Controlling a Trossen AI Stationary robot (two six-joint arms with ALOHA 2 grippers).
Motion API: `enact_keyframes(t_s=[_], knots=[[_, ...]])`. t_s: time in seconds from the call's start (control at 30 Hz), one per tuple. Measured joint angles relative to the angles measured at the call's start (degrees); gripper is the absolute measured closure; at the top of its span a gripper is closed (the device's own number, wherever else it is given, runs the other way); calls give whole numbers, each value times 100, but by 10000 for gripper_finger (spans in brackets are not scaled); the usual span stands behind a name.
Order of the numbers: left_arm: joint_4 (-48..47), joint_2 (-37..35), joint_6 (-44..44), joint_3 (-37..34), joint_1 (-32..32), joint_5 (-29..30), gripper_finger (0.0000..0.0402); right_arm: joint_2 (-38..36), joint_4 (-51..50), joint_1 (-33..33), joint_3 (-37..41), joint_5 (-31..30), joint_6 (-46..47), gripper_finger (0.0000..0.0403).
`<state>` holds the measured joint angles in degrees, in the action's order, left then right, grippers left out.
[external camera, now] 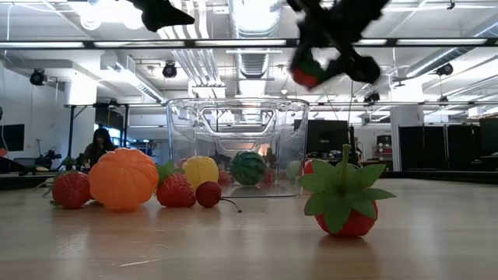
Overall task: Pick and placing Produce into tupperware
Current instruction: Put the strawberry into the transparent bin
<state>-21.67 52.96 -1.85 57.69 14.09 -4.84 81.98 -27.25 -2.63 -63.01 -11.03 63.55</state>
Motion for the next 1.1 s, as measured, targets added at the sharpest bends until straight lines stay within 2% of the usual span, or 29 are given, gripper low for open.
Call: enact_keyframes(t_s=[0.1,0.23,0.47,0.67,0.93,1.1], knots=[[-160,-55,15,0,0,-2,63,387,-35,175,-447,218,-433,200],[-385,-109,162,0,0,-47,63,1134,-71,312,-994,919,-839,200],[-593,-144,416,0,-38,-167,63,2320,-192,327,-2004,1697,-959,200],[-871,-140,452,-1,-154,-502,63,2586,-659,263,-2512,1489,-927,185],[-822,-143,452,-426,-310,-519,63,2564,-719,-100,-2593,1240,-328,113],[-821,-139,1246,-779,-444,-549,63,2557,-728,-191,-2593,1233,-324,84]])
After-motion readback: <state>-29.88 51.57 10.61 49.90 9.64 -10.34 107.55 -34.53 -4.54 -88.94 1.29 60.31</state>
